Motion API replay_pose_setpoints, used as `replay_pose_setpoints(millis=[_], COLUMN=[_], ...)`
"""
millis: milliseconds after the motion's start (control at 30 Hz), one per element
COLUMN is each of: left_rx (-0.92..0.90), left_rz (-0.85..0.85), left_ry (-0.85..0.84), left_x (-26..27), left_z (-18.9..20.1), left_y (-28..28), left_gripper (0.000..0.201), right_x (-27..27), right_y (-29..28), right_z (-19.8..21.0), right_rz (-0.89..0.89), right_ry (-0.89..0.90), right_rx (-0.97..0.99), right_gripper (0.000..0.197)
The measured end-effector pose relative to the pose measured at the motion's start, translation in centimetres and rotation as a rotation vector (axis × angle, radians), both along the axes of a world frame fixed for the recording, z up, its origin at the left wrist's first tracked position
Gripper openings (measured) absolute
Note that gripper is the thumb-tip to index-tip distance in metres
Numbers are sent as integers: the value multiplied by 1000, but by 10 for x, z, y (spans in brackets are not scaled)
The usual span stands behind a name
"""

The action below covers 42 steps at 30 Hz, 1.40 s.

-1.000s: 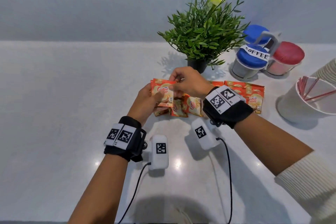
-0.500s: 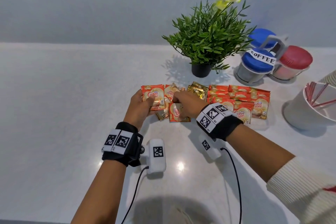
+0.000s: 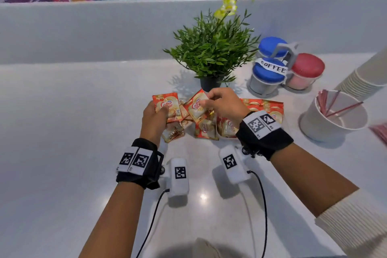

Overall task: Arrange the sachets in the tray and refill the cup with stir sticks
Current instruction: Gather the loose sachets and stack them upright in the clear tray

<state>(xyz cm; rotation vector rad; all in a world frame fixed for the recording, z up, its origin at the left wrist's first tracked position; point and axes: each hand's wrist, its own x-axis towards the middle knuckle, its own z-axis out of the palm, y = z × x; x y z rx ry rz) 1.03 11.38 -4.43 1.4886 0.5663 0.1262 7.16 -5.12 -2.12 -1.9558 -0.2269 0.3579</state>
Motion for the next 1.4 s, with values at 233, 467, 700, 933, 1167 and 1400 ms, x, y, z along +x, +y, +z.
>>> replay_pose_setpoints(millis=[233, 467, 700, 933, 1167, 1400], left_rx=[1, 1, 158, 674, 1096, 1174], left_rz=[-243, -439, -495, -509, -643, -767], left_ry=[-33, -14, -40, -39, 152, 207], left_x=[15, 24, 42, 49, 45, 47], left_z=[6, 6, 15, 2, -11, -21], left_y=[-91, -168, -204, -203, -193, -191], left_gripper=[30, 31, 27, 32, 66, 79], right_x=[-7, -8, -4, 4, 1, -1], right_y=[-64, -123, -163, -177, -181, -179], right_z=[0, 4, 8, -7, -24, -22], right_rz=[-136, -256, -179, -244, -209, -66], right_ry=[153, 193, 251, 62, -88, -83], right_rx=[154, 175, 225, -102, -406, -501], right_gripper=[14, 17, 11, 22, 25, 36])
